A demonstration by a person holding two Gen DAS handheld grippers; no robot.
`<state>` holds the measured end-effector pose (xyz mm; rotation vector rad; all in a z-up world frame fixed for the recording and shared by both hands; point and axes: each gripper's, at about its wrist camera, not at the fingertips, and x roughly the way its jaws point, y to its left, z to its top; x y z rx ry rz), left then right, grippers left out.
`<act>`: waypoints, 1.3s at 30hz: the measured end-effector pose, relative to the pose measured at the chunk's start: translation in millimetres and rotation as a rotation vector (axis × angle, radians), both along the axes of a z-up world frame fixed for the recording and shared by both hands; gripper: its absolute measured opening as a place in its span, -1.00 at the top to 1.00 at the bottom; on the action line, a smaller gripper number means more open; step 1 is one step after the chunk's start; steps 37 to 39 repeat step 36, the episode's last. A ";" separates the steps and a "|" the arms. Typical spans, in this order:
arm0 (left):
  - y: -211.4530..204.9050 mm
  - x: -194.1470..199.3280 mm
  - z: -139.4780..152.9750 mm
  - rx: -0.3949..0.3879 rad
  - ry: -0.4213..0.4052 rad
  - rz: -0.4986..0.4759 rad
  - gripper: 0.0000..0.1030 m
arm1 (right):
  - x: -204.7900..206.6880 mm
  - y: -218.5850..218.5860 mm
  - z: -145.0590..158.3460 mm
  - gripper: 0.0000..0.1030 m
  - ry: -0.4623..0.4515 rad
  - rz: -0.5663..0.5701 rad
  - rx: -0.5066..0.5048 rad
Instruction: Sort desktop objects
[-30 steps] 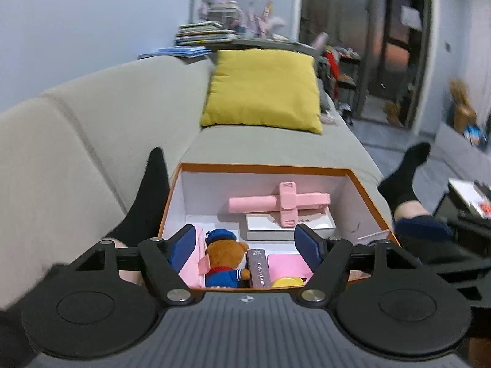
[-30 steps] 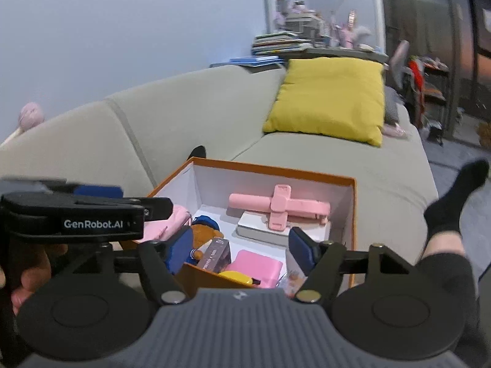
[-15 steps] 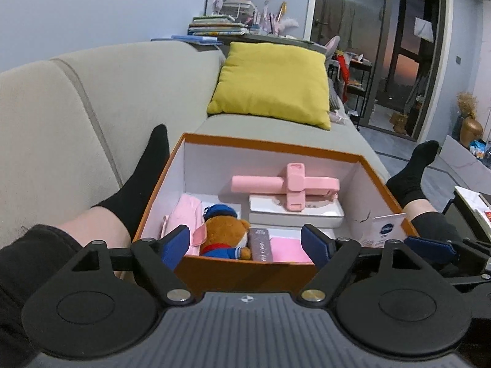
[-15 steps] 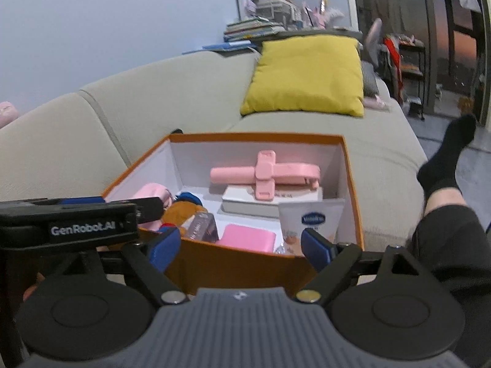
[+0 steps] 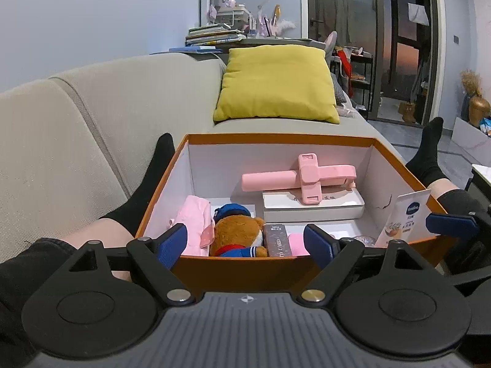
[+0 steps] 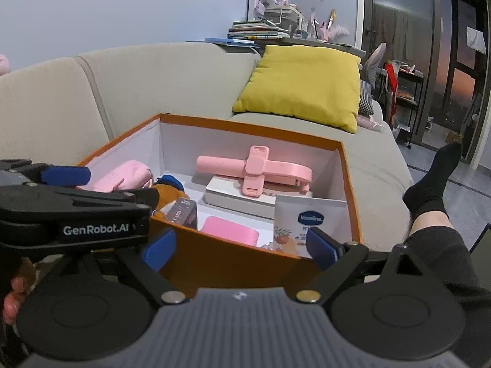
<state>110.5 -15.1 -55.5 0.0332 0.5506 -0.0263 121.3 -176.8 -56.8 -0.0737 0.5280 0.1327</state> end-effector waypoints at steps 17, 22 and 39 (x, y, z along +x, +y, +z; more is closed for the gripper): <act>0.2 1.1 0.1 -0.006 0.000 -0.001 -0.91 | 0.0 -1.3 0.6 -0.81 0.005 0.004 0.017; 0.2 1.2 0.1 -0.006 0.000 -0.001 -0.91 | 0.0 -1.3 0.5 -0.81 0.006 0.004 0.018; -0.6 1.3 -0.7 -0.001 -0.001 -0.003 -0.91 | 0.8 0.5 0.7 -0.83 0.005 0.007 0.005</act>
